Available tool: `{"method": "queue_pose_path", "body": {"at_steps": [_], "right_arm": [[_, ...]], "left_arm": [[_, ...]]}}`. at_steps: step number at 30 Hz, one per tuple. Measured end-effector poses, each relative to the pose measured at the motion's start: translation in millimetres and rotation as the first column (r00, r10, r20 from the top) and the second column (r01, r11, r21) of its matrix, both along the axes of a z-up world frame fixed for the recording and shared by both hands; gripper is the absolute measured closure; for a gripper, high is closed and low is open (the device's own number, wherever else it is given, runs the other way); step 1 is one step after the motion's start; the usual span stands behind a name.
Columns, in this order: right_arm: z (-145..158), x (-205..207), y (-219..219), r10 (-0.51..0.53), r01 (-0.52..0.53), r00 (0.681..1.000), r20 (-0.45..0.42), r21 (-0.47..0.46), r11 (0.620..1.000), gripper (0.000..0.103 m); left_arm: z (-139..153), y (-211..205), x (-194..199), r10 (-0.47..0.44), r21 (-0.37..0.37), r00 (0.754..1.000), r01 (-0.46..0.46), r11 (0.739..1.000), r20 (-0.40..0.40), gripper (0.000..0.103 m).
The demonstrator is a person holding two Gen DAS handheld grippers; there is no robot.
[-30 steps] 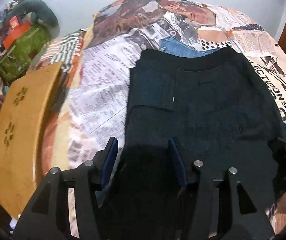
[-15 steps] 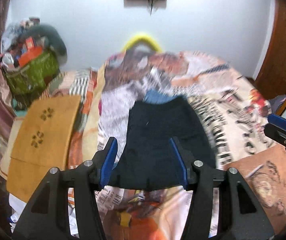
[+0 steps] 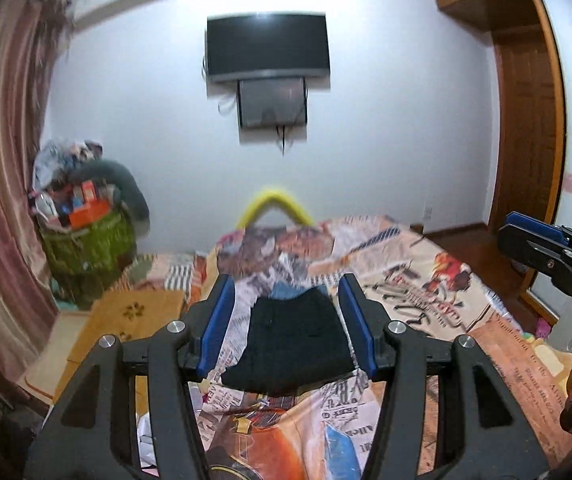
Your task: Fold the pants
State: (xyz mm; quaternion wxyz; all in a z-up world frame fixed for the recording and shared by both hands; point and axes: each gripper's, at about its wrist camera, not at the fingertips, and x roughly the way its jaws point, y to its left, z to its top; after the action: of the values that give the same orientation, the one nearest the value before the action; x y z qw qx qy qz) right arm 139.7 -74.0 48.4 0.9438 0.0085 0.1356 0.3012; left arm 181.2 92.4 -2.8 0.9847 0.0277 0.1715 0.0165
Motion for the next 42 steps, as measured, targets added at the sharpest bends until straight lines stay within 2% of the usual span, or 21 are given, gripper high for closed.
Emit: {"method": "queue_pose_path", "body": {"at_steps": [4, 8, 11, 13, 15, 19, 21, 23, 27, 31, 42], "right_arm": [[10, -42, -6, 0.0, -0.001, 0.998, 0.068, 0.013, 1.0, 0.059], [9, -62, -9, -0.01, 0.008, 0.996, 0.093, 0.018, 1.0, 0.059], [7, -71, -10, -0.042, 0.041, 0.993, 0.109, 0.01, 0.999, 0.059], [5, -74, -11, -0.051, 0.049, 0.994, 0.102, 0.017, 0.999, 0.054], [5, -77, -12, -0.065, 0.063, 0.992, 0.104, 0.019, 0.998, 0.038], [7, -85, -13, -0.091, 0.09, 0.989, 0.115, 0.018, 0.996, 0.028], [8, -87, -13, -0.091, 0.089, 0.99, 0.111, 0.019, 0.996, 0.02], [8, -87, -12, -0.098, 0.096, 0.989, 0.11, 0.018, 0.995, 0.016], [6, -91, -12, -0.117, 0.115, 0.986, 0.12, 0.024, 0.993, 0.001], [5, -91, -13, -0.122, 0.119, 0.986, 0.113, 0.03, 0.992, 0.001], [-1, -88, -18, -0.134, 0.132, 0.988, 0.073, 0.029, 0.991, 0.001]], "left_arm": [[12, -9, -44, 0.008, -0.018, 0.998, -0.007, 1.0, 0.064, 0.049], [15, -18, -77, 0.021, -0.031, 0.994, -0.018, 0.999, 0.108, 0.047], [16, -22, -96, 0.034, -0.03, 0.989, -0.03, 0.999, 0.142, 0.033], [16, -24, -106, 0.038, -0.039, 0.987, -0.033, 0.999, 0.159, 0.024], [15, -25, -113, 0.045, -0.043, 0.985, -0.038, 0.998, 0.164, 0.018], [15, -26, -123, 0.052, -0.045, 0.982, -0.044, 0.998, 0.181, 0.004], [16, -26, -128, 0.06, -0.05, 0.98, -0.052, 0.997, 0.188, 0.002], [15, -25, -129, 0.061, -0.053, 0.98, -0.052, 0.997, 0.188, 0.001], [14, -27, -131, 0.06, -0.047, 0.98, -0.052, 0.998, 0.191, 0.001], [11, -31, -133, 0.066, -0.03, 0.978, -0.061, 0.998, 0.198, 0.0], [6, -29, -128, 0.064, -0.054, 0.982, -0.055, 0.997, 0.177, 0.0]]}}
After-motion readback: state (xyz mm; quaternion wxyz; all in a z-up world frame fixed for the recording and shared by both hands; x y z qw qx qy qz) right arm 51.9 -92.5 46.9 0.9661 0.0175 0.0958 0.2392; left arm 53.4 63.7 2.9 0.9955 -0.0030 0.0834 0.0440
